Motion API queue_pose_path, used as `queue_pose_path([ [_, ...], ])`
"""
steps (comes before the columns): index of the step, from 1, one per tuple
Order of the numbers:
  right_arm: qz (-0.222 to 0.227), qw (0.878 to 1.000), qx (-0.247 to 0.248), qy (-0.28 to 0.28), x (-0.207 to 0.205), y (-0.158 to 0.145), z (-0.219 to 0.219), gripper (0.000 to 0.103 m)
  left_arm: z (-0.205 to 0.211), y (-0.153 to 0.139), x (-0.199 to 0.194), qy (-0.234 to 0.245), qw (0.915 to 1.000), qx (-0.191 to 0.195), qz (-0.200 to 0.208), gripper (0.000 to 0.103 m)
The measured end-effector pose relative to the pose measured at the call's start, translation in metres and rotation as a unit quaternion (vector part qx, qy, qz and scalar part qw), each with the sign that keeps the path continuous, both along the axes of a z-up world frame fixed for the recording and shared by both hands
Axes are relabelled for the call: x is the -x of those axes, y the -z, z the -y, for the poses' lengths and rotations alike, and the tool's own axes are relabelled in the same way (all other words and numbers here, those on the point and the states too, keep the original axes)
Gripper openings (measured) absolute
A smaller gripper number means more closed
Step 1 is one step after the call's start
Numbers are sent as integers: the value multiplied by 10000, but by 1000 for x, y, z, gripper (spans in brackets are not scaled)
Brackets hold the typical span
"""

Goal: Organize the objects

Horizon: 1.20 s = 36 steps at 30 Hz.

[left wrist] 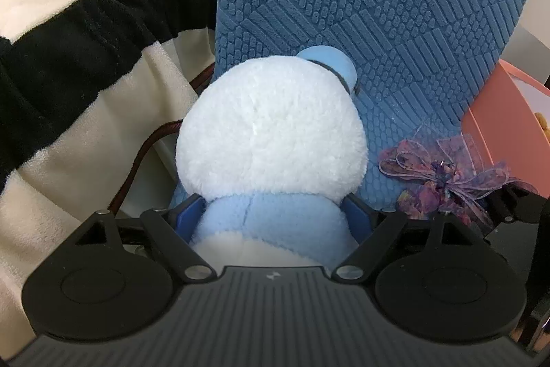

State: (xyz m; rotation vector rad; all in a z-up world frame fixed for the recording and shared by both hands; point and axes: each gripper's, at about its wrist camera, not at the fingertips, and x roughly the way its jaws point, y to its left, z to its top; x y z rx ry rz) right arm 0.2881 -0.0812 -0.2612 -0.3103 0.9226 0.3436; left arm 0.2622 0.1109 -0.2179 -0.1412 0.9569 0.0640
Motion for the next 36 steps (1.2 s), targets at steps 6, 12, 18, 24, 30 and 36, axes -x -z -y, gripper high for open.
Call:
queue_pose_path([
  [6,-102,9992,-347,169,-3,3,5,39,0,2,-5,13,10000,11,-41,88],
  [12,-63,9979,-558,317,4,-6,9,18,-1,2,-7,3,10000,49,-36,88],
  [18,96,9968,-736,283,15,-21,9,18,-4,-1,-1,-31,9998,170,59,84],
  [24,148,9939,-1022,384,26,-35,19,18,-6,-8,12,-77,9995,280,116,82],
  [30,123,9900,-1243,651,46,-44,31,18,-5,-15,37,-159,9984,523,154,81],
  [36,173,9885,-1324,708,73,-58,39,18,3,-25,62,-206,9972,676,225,81],
])
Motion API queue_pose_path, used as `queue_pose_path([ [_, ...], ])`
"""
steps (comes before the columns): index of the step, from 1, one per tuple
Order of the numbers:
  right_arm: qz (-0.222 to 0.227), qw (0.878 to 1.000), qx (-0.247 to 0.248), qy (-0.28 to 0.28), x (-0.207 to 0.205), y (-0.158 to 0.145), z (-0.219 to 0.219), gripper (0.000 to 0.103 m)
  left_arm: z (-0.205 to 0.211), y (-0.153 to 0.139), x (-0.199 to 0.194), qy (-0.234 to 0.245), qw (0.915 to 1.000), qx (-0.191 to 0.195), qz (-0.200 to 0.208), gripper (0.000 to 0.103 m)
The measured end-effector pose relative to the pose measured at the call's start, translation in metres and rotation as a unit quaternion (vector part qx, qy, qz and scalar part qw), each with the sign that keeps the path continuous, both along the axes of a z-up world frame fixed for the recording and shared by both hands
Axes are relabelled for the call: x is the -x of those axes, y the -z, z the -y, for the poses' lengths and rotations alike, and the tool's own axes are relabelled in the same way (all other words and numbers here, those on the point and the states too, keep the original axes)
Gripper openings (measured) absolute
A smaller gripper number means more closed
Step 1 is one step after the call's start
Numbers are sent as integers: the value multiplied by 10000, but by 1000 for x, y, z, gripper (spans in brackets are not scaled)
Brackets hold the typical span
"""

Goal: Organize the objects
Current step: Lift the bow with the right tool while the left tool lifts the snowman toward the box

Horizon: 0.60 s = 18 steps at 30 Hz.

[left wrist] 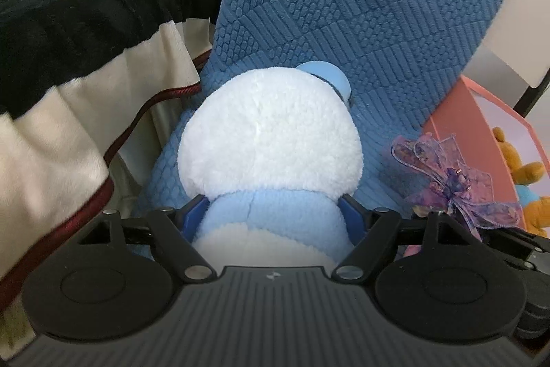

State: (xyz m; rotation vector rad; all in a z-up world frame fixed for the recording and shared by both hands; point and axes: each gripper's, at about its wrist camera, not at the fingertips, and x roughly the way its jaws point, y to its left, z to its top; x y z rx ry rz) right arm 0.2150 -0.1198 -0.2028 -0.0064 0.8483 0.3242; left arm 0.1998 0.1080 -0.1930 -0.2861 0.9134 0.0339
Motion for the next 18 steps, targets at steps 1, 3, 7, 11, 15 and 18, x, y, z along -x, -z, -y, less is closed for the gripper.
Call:
queue_pose_path([
  [1,5,10000,-4,4,4,-3,2,18,1,-2,5,-17,10000,20,15,81],
  [3,26,10000,-8,66,14,-8,7,18,4,-7,15,-46,10000,70,44,81],
  [7,-51,9999,-53,90,31,-13,20,18,8,-17,34,-87,9998,142,112,81],
  [11,-91,9999,-76,111,47,-21,31,18,14,-26,53,-128,9994,295,117,81],
  [15,-113,9997,-129,149,60,-33,39,19,23,-37,67,-87,9992,368,122,81],
  [18,-89,9997,-170,177,68,-43,45,19,33,-49,72,-15,9992,381,141,81],
])
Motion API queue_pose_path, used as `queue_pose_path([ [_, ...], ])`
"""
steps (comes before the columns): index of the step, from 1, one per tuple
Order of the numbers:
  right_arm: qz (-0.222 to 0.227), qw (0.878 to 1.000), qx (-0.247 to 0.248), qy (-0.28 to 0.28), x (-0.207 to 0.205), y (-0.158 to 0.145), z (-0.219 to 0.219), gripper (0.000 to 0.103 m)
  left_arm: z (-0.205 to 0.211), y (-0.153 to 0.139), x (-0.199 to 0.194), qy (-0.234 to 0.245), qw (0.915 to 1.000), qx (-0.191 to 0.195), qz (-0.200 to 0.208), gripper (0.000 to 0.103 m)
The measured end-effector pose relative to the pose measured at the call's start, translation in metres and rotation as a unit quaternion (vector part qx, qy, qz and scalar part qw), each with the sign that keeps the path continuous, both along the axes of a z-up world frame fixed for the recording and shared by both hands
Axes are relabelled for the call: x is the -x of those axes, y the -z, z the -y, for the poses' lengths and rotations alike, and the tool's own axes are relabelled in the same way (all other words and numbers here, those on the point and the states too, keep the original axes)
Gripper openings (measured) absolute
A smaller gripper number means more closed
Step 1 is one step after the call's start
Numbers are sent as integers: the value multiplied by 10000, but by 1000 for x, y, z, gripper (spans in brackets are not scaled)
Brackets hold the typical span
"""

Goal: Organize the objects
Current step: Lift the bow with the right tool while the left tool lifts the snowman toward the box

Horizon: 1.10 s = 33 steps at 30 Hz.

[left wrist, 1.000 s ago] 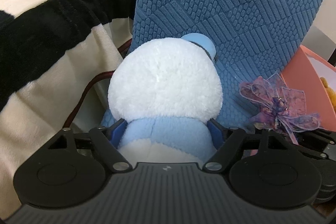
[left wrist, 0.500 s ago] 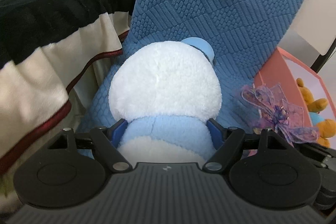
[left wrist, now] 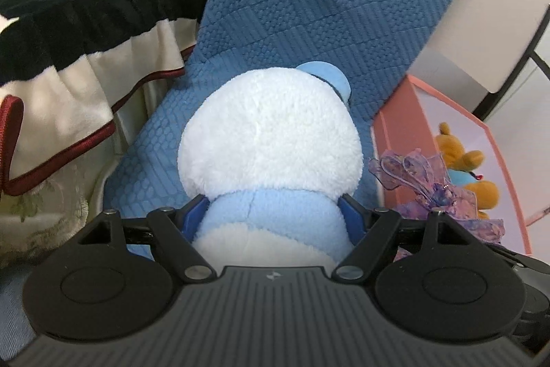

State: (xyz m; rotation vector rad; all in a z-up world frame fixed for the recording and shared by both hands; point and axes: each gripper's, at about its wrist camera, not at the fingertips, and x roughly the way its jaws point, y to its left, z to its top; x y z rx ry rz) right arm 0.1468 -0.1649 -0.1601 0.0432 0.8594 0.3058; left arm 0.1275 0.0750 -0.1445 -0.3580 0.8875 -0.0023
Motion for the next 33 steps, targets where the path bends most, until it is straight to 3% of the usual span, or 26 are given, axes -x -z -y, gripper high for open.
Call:
queue_pose_path([
  [11,118,9999,-42,38,6,-40,23,19,27,-39,-3,165,9998,77,31,81],
  [33,708,9964,-291,355,-23,-137,109,19,119,-146,-45,804,9944,218,650,81],
])
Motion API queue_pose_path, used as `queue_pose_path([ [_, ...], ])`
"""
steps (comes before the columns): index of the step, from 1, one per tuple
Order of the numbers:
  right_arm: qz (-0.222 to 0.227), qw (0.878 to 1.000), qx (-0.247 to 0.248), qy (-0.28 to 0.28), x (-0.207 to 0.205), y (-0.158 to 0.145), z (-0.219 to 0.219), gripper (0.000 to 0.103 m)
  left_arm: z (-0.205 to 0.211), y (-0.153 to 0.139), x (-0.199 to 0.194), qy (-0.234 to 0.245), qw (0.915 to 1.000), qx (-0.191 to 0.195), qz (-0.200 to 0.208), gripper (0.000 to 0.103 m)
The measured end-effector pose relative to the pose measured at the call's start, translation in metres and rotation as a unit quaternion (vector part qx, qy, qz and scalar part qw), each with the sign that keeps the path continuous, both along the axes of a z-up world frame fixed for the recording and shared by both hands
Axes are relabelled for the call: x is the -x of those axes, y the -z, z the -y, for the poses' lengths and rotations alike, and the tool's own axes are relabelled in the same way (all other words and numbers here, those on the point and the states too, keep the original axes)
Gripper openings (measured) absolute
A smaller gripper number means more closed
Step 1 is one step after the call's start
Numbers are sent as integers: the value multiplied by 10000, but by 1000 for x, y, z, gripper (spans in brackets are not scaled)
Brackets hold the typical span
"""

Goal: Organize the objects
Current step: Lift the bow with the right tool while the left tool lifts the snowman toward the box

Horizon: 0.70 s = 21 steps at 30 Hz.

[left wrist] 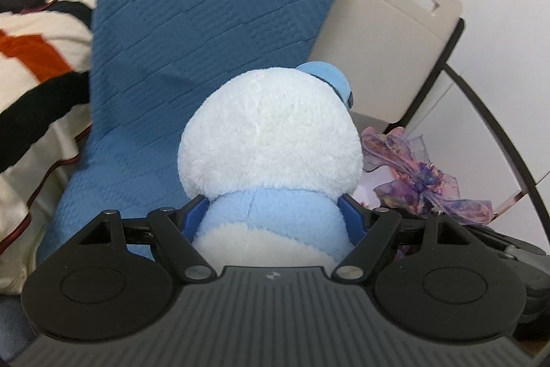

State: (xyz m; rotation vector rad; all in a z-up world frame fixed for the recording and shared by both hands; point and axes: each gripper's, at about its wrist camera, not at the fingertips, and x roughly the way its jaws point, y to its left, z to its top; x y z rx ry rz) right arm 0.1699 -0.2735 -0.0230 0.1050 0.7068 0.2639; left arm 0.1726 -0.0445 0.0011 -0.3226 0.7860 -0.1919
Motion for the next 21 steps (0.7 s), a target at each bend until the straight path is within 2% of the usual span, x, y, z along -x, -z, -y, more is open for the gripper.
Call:
queue_pose_path([
  [6,140,9998,-67,94,-16,-14,29,19,36,-22,-19,210,9995,-109,202,81],
  [11,220,9994,-132,242,-23,-18,56,19,66,-28,-35,344,9990,-120,265,81],
  [16,211,9985,-201,473,-32,-12,86,19,98,-21,-56,508,9985,-105,193,81],
  [21,99,9969,-213,754,-47,5,117,20,128,-1,-76,723,9973,-161,22,81],
])
